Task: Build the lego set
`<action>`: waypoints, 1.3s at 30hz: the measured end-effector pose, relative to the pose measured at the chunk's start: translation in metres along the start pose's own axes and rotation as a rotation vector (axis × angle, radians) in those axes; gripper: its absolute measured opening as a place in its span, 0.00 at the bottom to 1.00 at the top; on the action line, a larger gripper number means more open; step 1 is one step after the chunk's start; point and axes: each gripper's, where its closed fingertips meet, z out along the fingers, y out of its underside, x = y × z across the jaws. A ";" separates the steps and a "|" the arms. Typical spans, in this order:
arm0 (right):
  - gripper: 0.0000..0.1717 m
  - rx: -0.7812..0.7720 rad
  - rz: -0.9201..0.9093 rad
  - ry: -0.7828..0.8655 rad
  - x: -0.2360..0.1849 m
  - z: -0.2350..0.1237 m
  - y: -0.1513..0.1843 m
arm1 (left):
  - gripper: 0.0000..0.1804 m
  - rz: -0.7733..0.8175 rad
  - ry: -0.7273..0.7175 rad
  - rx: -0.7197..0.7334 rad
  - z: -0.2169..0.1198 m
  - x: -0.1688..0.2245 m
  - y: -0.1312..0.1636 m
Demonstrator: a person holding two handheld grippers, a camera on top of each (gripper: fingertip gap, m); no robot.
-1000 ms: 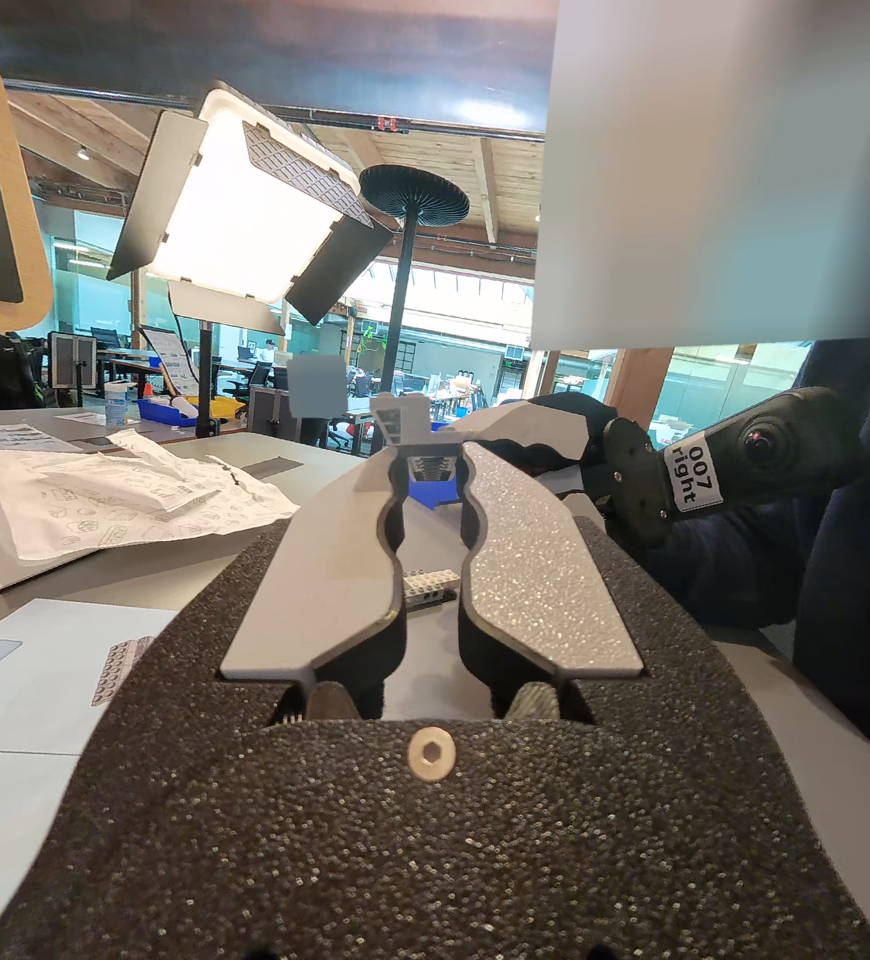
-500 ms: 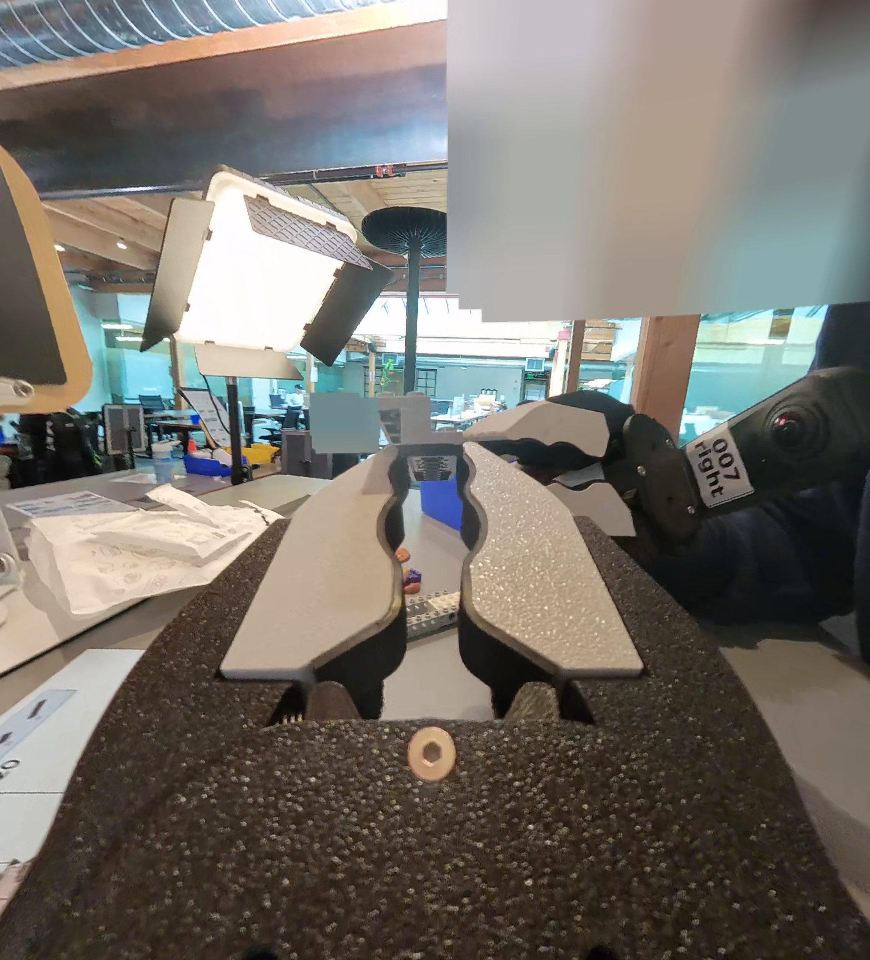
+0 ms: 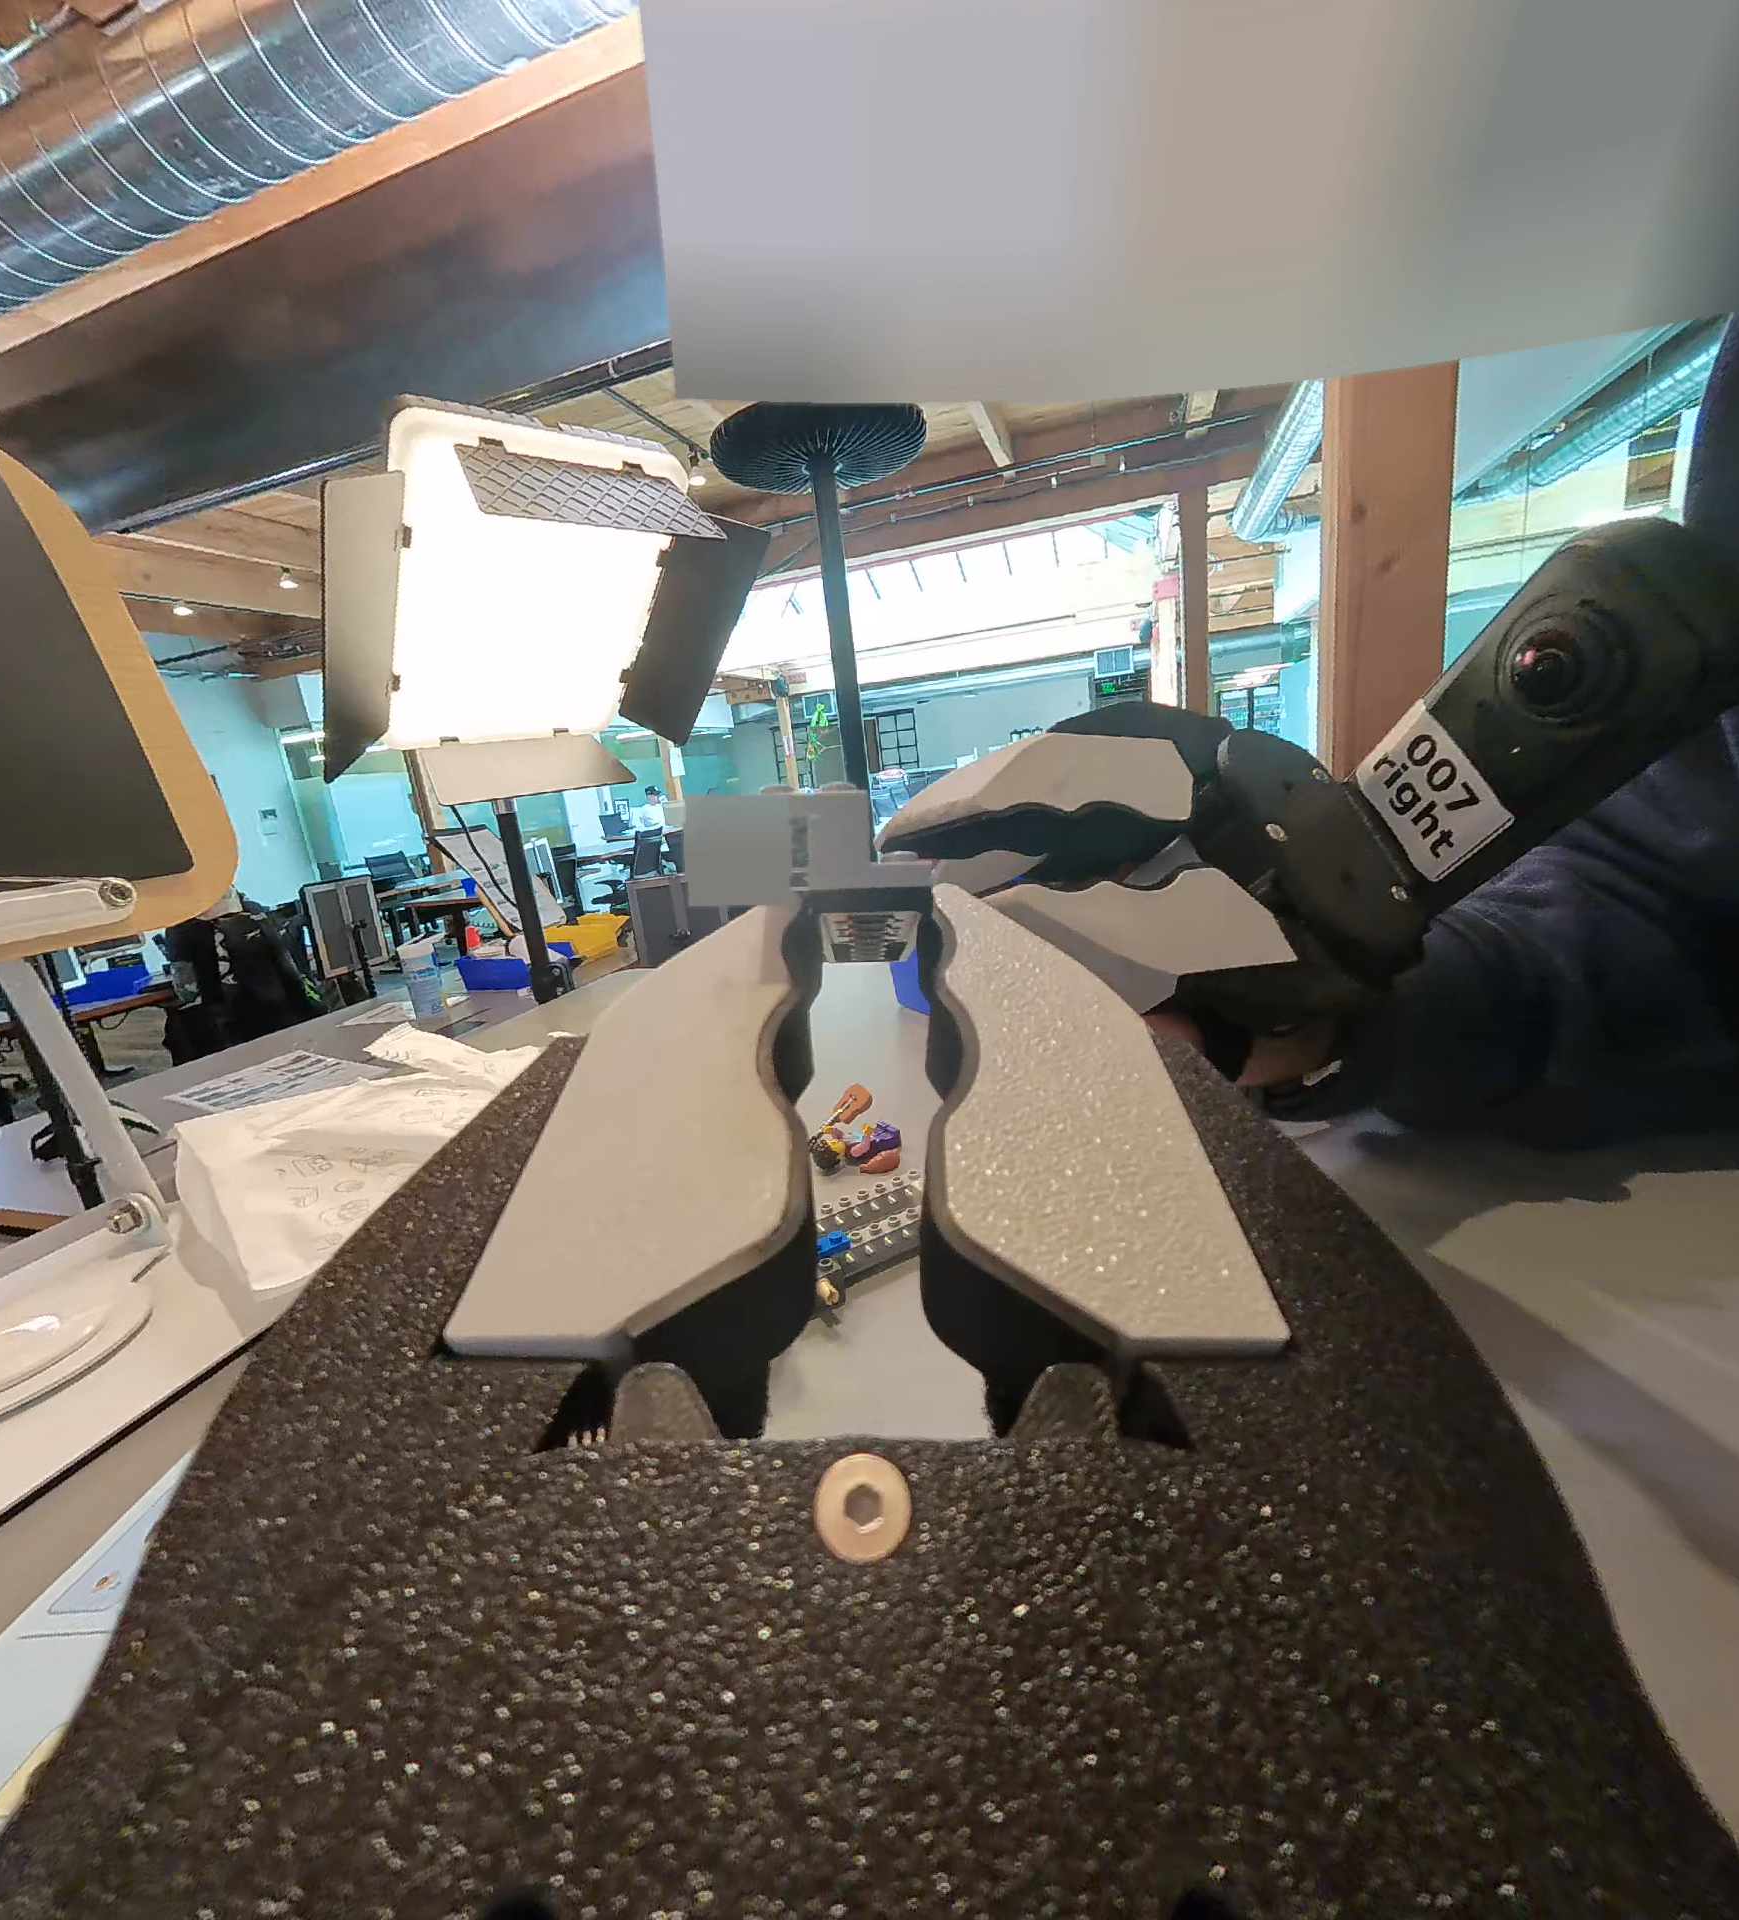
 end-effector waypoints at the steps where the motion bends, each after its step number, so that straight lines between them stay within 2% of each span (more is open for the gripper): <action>1: 0.10 0.001 0.018 -0.004 0.000 0.000 0.000 | 0.10 -0.004 0.003 0.002 0.000 0.000 0.000; 5: 0.15 0.028 0.131 -0.082 -0.001 -0.001 0.000 | 0.10 -0.020 0.014 0.005 -0.001 0.000 -0.001; 9: 0.22 0.094 0.440 -0.265 -0.006 -0.004 -0.006 | 0.10 -0.070 0.047 0.055 -0.005 0.000 -0.008; 15: 0.21 0.114 0.725 -0.473 -0.019 -0.006 -0.013 | 0.10 -0.141 0.142 0.095 -0.005 0.013 -0.012; 25: 0.16 0.147 0.903 -0.503 -0.013 -0.006 -0.016 | 0.10 -0.228 0.189 0.106 -0.003 0.016 -0.010; 28: 0.11 0.178 0.948 -0.511 -0.008 -0.008 -0.017 | 0.10 -0.242 0.216 0.080 -0.002 0.020 -0.006; 39: 0.10 0.187 1.037 -0.591 -0.010 -0.012 -0.012 | 0.10 -0.270 0.245 0.019 -0.002 0.023 0.001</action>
